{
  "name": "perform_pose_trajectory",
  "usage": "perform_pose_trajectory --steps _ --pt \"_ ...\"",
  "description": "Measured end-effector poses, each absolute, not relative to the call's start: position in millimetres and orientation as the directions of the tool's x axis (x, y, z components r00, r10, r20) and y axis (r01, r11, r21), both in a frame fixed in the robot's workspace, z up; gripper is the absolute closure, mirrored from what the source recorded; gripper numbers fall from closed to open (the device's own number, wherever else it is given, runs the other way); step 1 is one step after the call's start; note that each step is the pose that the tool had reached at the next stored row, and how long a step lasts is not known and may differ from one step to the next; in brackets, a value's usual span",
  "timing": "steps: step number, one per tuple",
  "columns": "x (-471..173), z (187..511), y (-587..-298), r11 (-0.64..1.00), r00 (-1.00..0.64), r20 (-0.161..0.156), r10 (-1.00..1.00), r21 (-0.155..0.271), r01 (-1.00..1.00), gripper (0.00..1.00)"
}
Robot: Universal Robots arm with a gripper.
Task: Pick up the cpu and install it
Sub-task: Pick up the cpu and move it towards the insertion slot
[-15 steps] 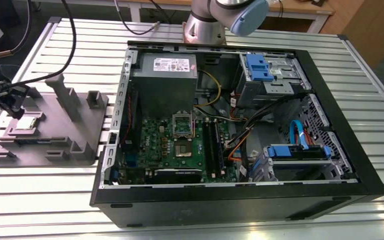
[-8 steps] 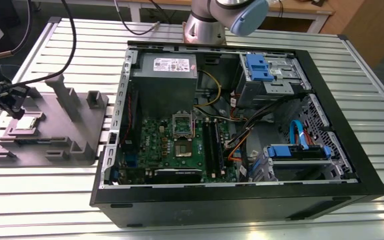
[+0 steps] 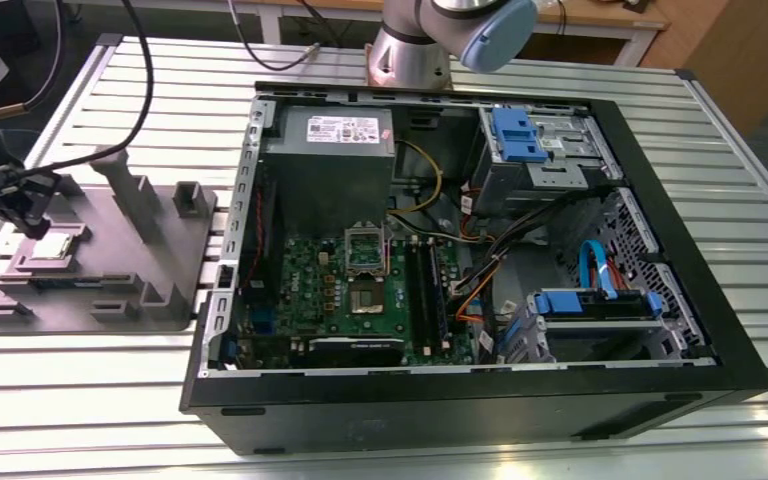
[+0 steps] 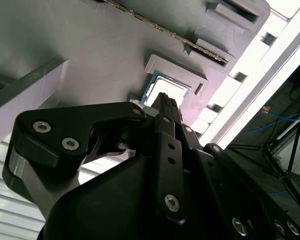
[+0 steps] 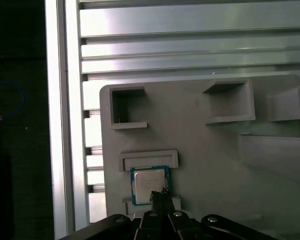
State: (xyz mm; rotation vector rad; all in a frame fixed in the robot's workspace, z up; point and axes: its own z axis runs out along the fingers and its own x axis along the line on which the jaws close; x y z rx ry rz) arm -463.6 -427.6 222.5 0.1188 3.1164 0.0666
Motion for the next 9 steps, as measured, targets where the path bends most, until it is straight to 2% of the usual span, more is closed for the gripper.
perform_pose_trajectory --steps 9 --pt "-464 211 -428 0.996 -0.997 -0.021 0.077 0.043 0.076 0.9"
